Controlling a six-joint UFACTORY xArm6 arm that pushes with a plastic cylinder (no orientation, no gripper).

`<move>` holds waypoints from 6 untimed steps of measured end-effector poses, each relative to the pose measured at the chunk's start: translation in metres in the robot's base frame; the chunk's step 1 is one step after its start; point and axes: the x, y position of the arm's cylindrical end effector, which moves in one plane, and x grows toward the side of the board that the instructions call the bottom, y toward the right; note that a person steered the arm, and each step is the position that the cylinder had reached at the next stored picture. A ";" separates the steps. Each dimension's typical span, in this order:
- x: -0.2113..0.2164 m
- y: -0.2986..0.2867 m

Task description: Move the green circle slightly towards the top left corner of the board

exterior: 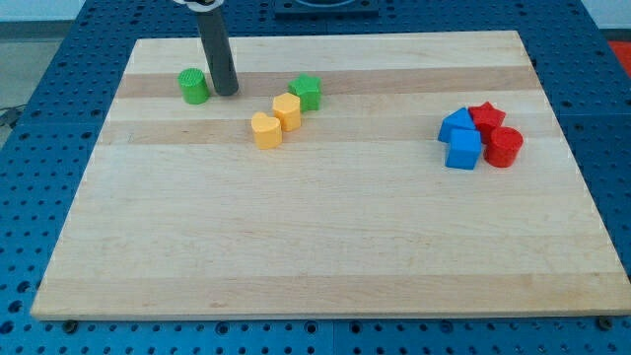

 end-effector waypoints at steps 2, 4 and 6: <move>0.011 -0.005; 0.012 -0.024; -0.003 -0.044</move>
